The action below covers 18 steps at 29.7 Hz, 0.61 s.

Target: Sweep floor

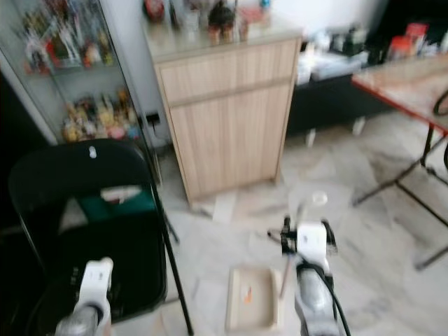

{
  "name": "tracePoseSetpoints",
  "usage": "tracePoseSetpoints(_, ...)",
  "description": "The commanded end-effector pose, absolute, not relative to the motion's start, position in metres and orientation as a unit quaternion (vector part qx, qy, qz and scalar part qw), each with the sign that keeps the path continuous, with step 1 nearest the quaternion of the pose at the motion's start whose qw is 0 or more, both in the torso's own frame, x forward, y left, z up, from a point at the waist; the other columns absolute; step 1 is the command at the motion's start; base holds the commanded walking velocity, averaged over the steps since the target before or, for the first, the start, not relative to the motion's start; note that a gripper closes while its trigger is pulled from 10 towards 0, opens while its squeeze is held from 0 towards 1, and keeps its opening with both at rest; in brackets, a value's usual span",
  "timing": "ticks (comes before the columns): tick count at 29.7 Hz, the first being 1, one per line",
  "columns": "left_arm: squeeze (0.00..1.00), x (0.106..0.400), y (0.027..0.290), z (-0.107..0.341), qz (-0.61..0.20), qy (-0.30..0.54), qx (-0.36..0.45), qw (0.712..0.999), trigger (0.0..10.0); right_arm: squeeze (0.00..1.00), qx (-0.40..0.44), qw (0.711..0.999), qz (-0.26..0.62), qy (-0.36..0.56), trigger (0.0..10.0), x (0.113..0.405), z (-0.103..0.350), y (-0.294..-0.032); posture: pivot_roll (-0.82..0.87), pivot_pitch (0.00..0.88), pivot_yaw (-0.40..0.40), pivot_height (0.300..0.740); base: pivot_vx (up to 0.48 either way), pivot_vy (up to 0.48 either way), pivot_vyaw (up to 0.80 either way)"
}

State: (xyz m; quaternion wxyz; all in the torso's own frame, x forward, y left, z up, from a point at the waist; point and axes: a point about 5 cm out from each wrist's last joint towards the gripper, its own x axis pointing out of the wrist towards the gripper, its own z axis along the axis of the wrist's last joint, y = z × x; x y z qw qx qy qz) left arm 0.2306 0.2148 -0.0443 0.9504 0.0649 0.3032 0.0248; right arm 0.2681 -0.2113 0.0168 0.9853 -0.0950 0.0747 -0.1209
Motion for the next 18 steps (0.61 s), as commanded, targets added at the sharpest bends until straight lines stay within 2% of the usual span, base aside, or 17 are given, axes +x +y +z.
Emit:
tracePoseSetpoints(1,0.00,0.2307,0.2119,-0.0452,0.022,0.306,0.065,0.950,10.0,0.00,-0.097,0.984,-0.128,0.079,10.0,0.2674,0.0165,-0.2169,-0.18,0.000,0.078,0.740,0.274,0.000,0.00)
tracePoseSetpoints(3,0.00,0.2308,0.2122,-0.0450,0.023,0.305,0.065,0.950,10.0,0.00,-0.096,0.984,-0.128,0.079,10.0,0.2675,0.0166,-0.2168,-0.18,0.000,0.078,0.740,0.259,0.000,0.00)
tracePoseSetpoints(18,0.00,0.2283,0.2156,-0.0460,0.026,0.309,0.071,0.948,10.0,0.00,-0.094,0.984,-0.129,0.081,10.0,0.2665,0.0156,-0.2170,-0.18,0.000,0.085,0.740,0.000,0.000,0.00)
